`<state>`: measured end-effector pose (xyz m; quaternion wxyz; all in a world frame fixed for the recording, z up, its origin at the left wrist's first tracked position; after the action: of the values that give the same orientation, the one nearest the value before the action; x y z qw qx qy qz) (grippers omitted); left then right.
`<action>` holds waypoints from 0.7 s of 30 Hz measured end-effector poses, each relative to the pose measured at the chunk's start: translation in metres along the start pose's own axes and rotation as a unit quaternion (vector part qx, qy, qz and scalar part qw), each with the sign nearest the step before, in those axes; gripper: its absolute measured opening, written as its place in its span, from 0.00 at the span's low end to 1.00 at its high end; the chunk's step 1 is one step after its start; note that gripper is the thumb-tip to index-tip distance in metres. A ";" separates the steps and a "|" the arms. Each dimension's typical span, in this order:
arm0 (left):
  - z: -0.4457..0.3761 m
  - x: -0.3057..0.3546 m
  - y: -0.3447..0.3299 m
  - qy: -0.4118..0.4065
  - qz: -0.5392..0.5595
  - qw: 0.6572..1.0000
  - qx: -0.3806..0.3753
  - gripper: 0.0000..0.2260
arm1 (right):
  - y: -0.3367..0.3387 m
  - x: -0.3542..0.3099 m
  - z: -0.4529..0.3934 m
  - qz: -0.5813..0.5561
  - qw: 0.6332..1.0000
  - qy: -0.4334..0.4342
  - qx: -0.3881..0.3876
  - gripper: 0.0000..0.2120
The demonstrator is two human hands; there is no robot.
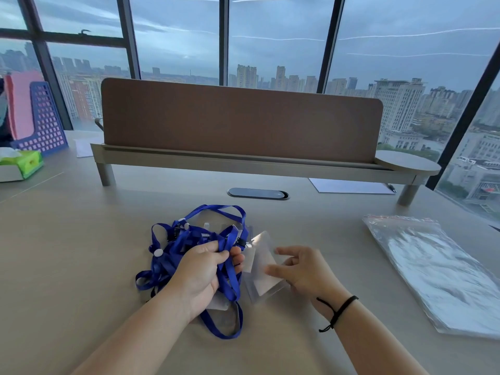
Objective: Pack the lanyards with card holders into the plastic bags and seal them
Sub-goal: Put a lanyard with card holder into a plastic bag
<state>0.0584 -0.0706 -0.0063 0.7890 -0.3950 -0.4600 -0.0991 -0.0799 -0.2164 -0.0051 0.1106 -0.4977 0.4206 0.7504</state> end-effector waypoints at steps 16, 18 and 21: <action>0.011 -0.008 -0.026 0.051 0.014 0.994 -0.094 0.17 | -0.013 -0.034 0.019 -0.269 0.961 0.068 0.016 0.07; 0.015 -0.010 -0.032 0.079 0.059 0.988 -0.116 0.21 | -0.018 -0.029 0.018 -0.240 0.968 0.066 0.028 0.09; 0.019 -0.010 -0.038 0.105 0.107 0.977 -0.153 0.24 | -0.017 -0.024 0.017 -0.203 0.976 0.061 0.042 0.11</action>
<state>0.0204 -0.0841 0.0109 0.7693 -0.5449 -0.3095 -0.1243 -0.0699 -0.1874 0.0089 0.2559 -0.6125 0.3481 0.6619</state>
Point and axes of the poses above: each hand's wrist, its own z-axis away from the middle knuckle, its own y-axis out of the back of the hand, x = y × z, the point moved 10 cm from there along -z, towards the middle knuckle, and after that the axes turned 8 degrees about z, right-handed, at the moved point
